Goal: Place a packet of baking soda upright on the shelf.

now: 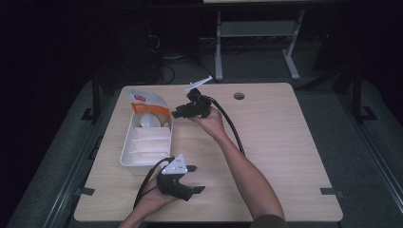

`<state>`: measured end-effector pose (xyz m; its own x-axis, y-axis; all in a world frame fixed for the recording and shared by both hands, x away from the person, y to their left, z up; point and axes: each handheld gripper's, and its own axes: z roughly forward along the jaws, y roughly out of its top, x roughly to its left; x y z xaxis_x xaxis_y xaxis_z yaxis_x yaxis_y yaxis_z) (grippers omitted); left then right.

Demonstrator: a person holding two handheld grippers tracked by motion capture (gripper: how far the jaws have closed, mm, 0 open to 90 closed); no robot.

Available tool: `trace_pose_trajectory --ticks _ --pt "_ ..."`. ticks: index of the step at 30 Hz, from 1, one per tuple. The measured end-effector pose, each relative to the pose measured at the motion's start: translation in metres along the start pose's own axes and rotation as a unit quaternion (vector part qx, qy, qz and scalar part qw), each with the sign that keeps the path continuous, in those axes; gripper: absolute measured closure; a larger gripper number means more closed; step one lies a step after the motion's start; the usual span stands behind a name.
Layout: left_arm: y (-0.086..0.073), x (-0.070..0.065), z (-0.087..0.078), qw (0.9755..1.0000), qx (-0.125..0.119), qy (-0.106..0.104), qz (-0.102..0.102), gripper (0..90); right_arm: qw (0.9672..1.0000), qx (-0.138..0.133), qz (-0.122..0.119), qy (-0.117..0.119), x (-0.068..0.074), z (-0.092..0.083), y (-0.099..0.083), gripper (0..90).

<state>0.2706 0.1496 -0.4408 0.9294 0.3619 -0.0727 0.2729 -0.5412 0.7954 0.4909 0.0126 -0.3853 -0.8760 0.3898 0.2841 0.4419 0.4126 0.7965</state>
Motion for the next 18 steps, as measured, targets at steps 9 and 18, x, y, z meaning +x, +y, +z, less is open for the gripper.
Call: trace_pose_trajectory --ticks 9,18 --pt "0.001 -0.001 0.004 1.0000 0.005 -0.002 0.002 24.1 1.0000 -0.002 0.009 0.003 -0.004 -0.019 -0.009 54.4" --pt "0.000 -0.001 0.004 1.0000 0.006 -0.001 0.001 24.1 0.9999 -0.003 0.017 0.002 -0.005 -0.036 -0.016 50.6"
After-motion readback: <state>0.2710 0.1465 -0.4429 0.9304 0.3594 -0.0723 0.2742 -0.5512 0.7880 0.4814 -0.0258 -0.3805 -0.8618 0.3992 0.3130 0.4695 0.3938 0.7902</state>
